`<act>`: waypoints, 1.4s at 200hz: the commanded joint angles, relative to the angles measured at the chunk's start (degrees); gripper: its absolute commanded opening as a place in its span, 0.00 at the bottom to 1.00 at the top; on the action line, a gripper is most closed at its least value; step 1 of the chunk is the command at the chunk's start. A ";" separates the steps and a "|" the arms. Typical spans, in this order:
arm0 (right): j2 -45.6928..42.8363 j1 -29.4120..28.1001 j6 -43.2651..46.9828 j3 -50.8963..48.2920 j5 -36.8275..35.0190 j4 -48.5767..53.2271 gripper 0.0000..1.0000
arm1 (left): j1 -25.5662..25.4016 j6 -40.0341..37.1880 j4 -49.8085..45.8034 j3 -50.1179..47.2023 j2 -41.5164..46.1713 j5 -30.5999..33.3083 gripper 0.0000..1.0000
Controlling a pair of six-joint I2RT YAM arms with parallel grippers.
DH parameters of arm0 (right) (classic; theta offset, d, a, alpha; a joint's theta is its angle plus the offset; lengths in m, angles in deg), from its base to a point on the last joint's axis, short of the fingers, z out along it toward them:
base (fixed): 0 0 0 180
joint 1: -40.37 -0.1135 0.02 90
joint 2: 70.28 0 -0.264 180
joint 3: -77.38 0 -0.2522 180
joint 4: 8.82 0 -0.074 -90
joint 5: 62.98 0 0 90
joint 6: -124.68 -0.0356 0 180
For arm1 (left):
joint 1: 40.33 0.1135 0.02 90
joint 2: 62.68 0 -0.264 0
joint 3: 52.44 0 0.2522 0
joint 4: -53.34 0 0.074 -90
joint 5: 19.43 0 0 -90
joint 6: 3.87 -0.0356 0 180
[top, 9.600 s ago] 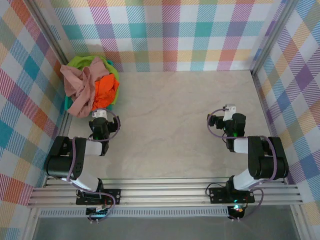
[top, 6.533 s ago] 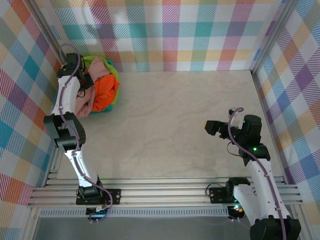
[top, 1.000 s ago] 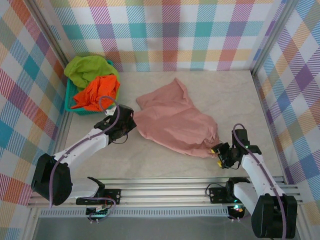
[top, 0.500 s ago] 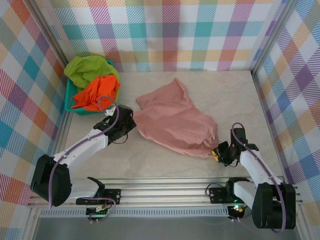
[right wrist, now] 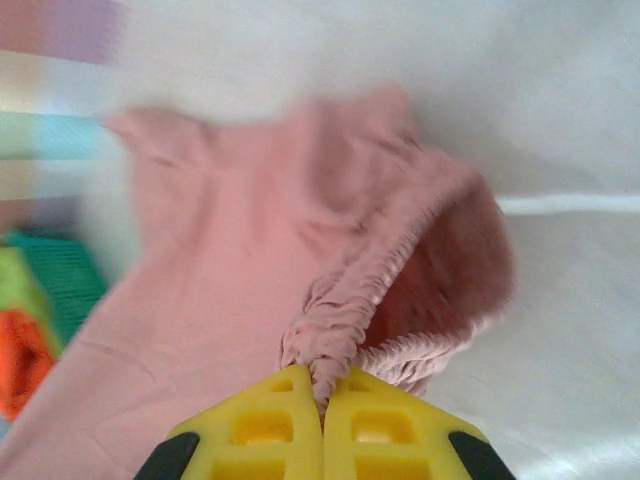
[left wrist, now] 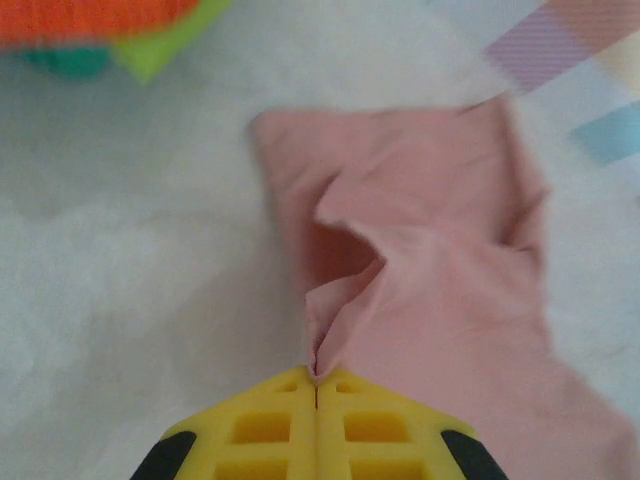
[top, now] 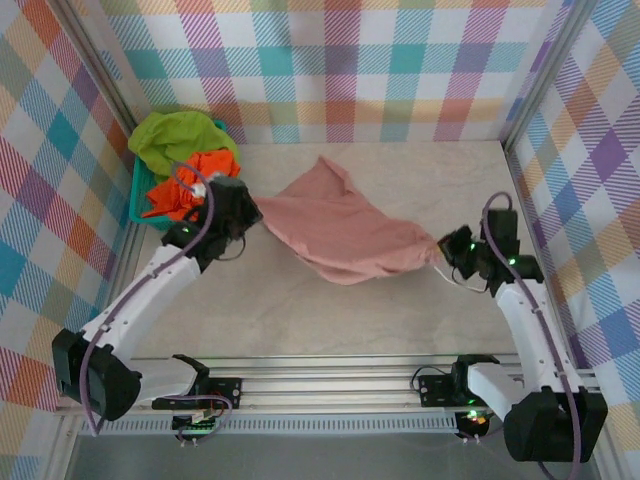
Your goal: Fold and stack the shorts
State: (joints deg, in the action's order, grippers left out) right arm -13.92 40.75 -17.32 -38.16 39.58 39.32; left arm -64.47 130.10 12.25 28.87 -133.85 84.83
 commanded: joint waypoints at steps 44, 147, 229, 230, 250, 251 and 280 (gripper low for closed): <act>3.85 0.09 10.07 27.90 5.01 2.31 0.00 | 3.66 -11.05 -7.80 31.48 -1.64 1.60 0.00; 3.64 -0.14 8.65 51.92 11.80 1.64 0.00 | 3.73 -18.91 -16.18 72.81 -10.57 1.99 0.00; 5.11 -0.16 7.01 45.01 1.05 10.19 0.00 | 3.77 -20.39 -16.07 79.58 -25.21 4.15 0.00; 5.31 -0.19 7.01 44.57 1.01 10.19 0.00 | 3.81 -20.44 -16.08 79.58 -25.53 4.22 0.00; 8.77 -0.16 7.60 38.48 -2.50 10.61 0.00 | 4.14 -21.13 -15.66 79.60 -32.77 5.52 0.00; 9.03 -0.18 7.66 38.06 -2.74 10.49 0.00 | 4.17 -21.12 -15.61 79.64 -33.18 5.52 0.00; 14.27 -0.22 9.20 29.65 -8.99 3.99 0.00 | 4.37 -20.10 -12.58 79.60 -45.49 4.35 0.00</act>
State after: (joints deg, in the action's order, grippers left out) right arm -3.80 40.68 -9.72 -3.21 38.00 46.66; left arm -61.02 110.51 -2.83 108.89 -170.25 88.70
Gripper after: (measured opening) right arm 0.065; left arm 0.048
